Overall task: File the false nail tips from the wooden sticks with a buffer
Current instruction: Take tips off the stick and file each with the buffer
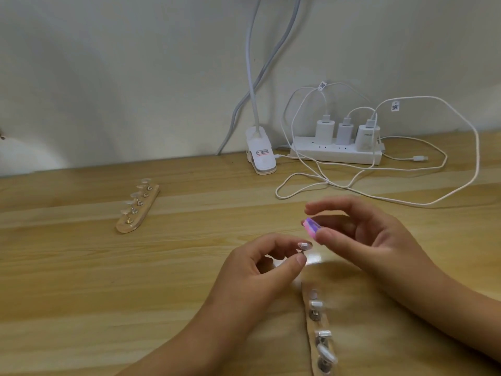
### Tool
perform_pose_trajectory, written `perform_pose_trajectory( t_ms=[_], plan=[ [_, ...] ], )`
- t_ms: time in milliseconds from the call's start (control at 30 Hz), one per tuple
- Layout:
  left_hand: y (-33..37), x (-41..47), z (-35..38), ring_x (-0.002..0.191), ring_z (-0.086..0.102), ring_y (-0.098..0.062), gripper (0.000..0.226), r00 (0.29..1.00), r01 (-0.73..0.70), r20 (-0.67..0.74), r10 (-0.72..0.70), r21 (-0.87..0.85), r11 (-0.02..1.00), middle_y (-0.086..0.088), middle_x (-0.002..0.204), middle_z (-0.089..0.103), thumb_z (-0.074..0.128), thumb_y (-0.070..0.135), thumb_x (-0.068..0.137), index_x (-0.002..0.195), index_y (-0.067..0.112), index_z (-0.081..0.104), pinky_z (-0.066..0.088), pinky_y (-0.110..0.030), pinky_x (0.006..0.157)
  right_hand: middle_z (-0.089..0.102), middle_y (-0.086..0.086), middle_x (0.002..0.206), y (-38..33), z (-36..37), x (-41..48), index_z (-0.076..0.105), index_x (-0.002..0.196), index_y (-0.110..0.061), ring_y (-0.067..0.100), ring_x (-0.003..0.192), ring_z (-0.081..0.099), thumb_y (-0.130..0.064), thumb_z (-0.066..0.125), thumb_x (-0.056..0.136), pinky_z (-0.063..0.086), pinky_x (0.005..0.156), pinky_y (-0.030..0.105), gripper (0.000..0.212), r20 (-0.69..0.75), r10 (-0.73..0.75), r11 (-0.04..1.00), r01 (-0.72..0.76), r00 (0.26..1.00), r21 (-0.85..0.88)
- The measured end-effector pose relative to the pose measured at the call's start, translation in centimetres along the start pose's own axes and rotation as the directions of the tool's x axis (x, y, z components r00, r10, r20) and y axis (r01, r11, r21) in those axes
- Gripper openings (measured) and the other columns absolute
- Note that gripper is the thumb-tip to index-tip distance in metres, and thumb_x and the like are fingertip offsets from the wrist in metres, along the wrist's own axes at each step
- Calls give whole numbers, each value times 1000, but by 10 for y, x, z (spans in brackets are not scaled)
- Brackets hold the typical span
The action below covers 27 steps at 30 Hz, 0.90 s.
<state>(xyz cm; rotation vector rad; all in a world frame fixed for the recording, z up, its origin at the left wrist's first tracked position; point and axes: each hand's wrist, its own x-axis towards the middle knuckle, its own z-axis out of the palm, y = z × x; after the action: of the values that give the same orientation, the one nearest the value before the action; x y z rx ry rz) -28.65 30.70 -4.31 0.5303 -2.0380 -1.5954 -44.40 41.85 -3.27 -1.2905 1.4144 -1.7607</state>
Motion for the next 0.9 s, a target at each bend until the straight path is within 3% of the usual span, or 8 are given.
perform_pose_trajectory(
  t_ms=[133, 267, 467, 633, 733, 800, 900],
  plan=[
    [0, -1, 0, 69, 52, -9, 14, 999, -18, 31, 19, -15, 1000, 12, 78, 68, 68, 39, 77, 88, 38, 76, 42, -15, 64, 64, 6, 121, 0, 3, -7, 61, 123, -15, 21, 115, 64, -17, 77, 77, 50, 99, 26, 49, 65, -222, 944, 231, 973, -234],
    [0, -2, 0, 65, 49, -7, 23, 997, -44, 64, 45, -6, 999, 9, 78, 68, 64, 52, 73, 89, 39, 74, 40, -17, 62, 65, 1, 119, -1, 3, -7, 66, 118, -15, 18, 115, 63, -29, 71, 80, 51, 96, 25, 40, 147, -259, 871, 297, 955, -391],
    [0, -1, 2, 71, 56, -14, 16, 998, -22, 58, 24, -35, 999, 7, 81, 73, 62, 39, 79, 90, 37, 74, 44, -28, 67, 66, -10, 111, -2, -1, -8, 64, 121, -24, 10, 107, 62, -43, 72, 77, 45, 93, 17, 48, 225, -306, 735, 380, 925, -562],
    [1, -2, 1, 69, 57, -4, 12, 997, -39, 70, 39, -3, 999, 11, 79, 74, 63, 41, 82, 89, 40, 73, 40, -14, 63, 66, -13, 102, -2, -2, -3, 68, 105, -28, 12, 102, 61, -48, 70, 71, 47, 88, 23, 39, 99, -209, 842, 231, 973, -487],
    [2, -2, 3, 78, 65, -18, 13, 996, -48, 76, 49, -13, 999, 9, 81, 74, 64, 41, 80, 88, 39, 73, 44, -23, 69, 62, -12, 103, 1, -1, -3, 66, 102, -27, 18, 103, 60, -47, 73, 71, 45, 89, 22, 38, 165, -249, 804, 299, 954, -515],
    [1, -3, 3, 81, 63, -28, 13, 995, -49, 82, 49, 0, 999, 9, 79, 73, 63, 43, 81, 88, 38, 73, 44, -27, 70, 61, -14, 104, 3, -2, -3, 66, 99, -28, 16, 106, 59, -48, 72, 70, 46, 90, 23, 35, 135, -220, 826, 258, 966, -502],
    [2, -3, 3, 72, 60, -23, 13, 995, -53, 89, 51, 20, 998, 11, 76, 72, 62, 41, 83, 89, 38, 72, 43, -24, 66, 61, -15, 107, 2, -4, -2, 68, 96, -29, 17, 112, 57, -50, 71, 69, 45, 95, 27, 34, 104, -163, 860, 193, 981, -472]
  ],
)
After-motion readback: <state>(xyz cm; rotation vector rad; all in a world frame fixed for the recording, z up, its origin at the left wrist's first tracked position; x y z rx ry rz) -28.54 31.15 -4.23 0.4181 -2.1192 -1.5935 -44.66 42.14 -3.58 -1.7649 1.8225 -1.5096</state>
